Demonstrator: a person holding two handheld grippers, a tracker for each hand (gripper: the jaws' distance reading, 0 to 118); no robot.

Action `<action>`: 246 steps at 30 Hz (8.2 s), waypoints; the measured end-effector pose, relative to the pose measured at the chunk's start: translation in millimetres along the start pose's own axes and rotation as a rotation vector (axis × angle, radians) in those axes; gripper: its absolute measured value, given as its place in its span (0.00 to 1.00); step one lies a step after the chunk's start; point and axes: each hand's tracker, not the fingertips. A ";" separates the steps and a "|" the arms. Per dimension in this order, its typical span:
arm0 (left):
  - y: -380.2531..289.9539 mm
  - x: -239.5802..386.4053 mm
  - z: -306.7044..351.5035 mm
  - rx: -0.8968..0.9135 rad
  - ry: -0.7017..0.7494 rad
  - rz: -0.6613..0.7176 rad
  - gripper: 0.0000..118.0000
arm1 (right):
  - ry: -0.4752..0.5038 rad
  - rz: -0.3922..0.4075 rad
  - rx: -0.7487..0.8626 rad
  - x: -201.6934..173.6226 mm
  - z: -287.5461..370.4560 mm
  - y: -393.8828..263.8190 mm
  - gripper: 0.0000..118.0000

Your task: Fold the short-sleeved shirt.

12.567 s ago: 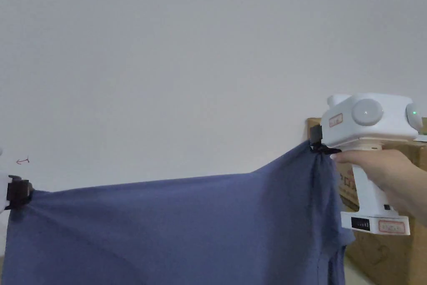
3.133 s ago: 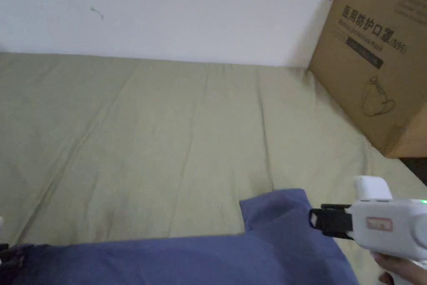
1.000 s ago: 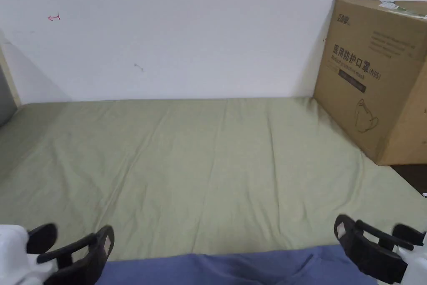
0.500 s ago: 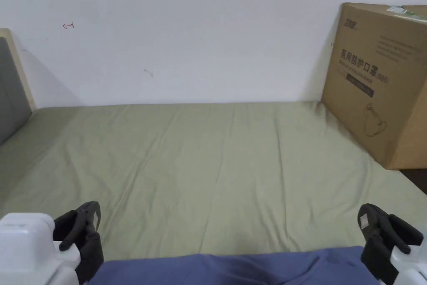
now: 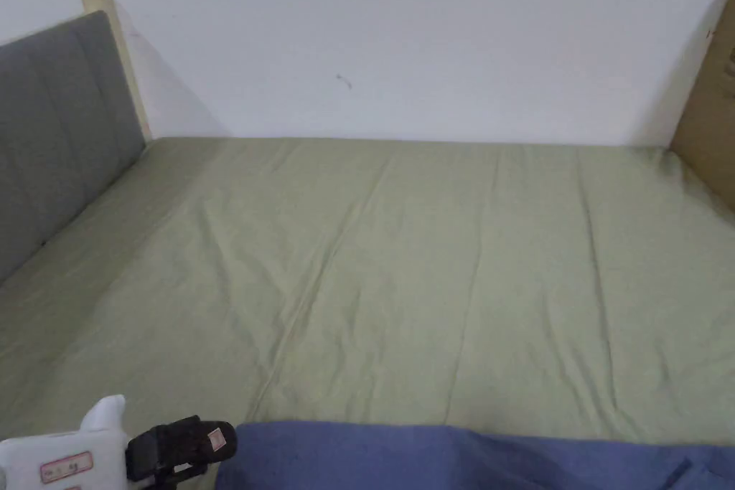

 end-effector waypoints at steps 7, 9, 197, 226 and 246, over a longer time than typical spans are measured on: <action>-15.2 -40.0 -61.9 -0.065 -0.452 0.312 1.00 | 0.091 0.075 -0.066 -37.5 -17.8 -8.3 0.00; -6.7 -56.4 -79.6 -0.061 -0.451 0.315 0.93 | 0.119 0.090 -0.081 -45.7 -21.0 -7.3 0.00; -169.1 282.3 65.0 0.653 0.202 -0.690 0.00 | 0.270 0.056 -0.453 21.0 -60.5 -25.0 0.00; -90.8 79.4 -202.4 -0.276 -0.474 -0.026 0.84 | 0.141 0.186 -0.755 -1.7 -166.9 -128.9 0.00; 104.2 31.1 51.5 -0.213 0.449 -0.478 0.18 | 0.134 0.027 -0.577 19.7 -83.0 -68.9 0.00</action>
